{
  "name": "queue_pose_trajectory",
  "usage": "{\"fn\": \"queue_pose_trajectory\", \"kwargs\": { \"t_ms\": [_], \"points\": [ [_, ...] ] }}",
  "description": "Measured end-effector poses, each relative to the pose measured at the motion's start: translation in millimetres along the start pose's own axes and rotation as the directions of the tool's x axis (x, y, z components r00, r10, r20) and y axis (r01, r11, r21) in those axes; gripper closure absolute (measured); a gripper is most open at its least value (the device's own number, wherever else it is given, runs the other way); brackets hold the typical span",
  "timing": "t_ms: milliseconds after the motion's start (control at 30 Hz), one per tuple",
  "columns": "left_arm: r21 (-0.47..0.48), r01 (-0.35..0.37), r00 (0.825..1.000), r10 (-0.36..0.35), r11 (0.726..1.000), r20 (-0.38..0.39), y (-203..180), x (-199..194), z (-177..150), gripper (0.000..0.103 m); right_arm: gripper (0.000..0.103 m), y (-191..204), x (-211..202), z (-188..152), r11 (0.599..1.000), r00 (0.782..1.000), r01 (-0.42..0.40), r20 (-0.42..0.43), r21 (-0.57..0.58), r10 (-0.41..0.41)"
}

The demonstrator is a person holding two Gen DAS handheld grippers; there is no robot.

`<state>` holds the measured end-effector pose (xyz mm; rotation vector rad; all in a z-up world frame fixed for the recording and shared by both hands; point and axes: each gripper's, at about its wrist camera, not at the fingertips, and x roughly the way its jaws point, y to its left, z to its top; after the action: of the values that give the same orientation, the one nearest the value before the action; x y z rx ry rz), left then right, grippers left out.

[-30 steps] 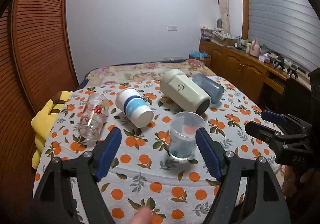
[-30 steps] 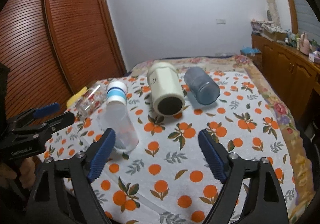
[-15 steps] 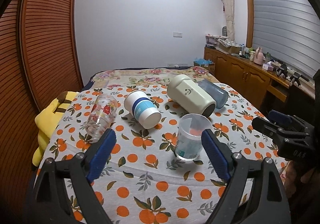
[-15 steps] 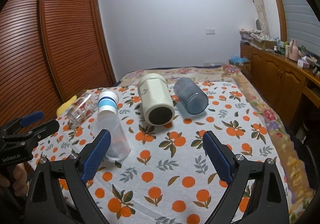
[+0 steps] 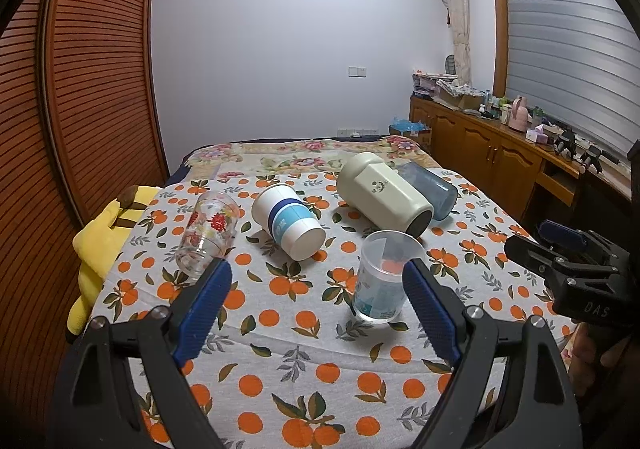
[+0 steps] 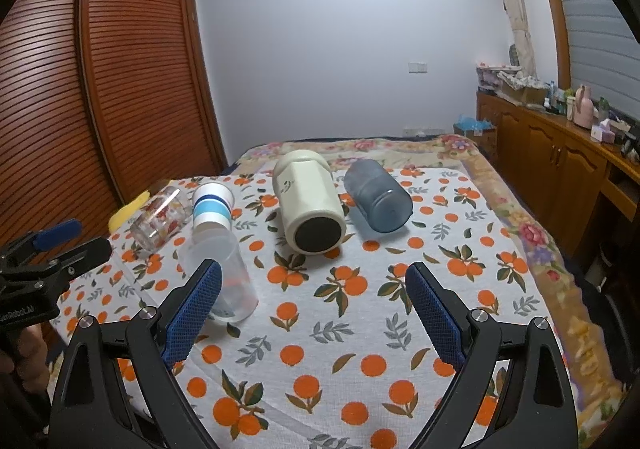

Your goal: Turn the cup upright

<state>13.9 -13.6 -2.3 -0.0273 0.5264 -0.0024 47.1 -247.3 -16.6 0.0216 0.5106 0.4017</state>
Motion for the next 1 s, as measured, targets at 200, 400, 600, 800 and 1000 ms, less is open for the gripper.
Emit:
{"fn": "queue_pose_trajectory", "kwargs": {
  "t_ms": [200,400,600,800,1000],
  "points": [
    [0.000,-0.002,1.000,0.002,1.000,0.001,0.0,-0.5,0.1,0.015,0.008,0.2,-0.6,0.1,1.000,1.000,0.001,0.000,0.000,-0.001],
    [-0.001,-0.003,1.000,0.003,1.000,0.002,0.0,-1.5,1.2,0.015,0.008,0.3,-0.9,0.0,1.000,1.000,0.000,0.001,-0.001,0.000],
    [0.000,-0.002,1.000,0.002,1.000,0.005,-0.5,-2.5,2.1,0.015,0.008,0.1,-0.9,0.0,1.000,1.000,0.000,0.001,0.000,0.000],
    [0.001,-0.001,1.000,0.001,1.000,0.011,-1.2,-5.6,5.7,0.015,0.008,0.3,-1.6,0.7,1.000,1.000,0.001,0.002,-0.001,-0.001],
    [0.002,-0.003,1.000,0.003,1.000,0.012,-1.3,-5.9,5.2,0.015,0.008,0.4,-1.7,0.6,1.000,1.000,0.002,0.003,-0.001,-0.002]
  ]
}}
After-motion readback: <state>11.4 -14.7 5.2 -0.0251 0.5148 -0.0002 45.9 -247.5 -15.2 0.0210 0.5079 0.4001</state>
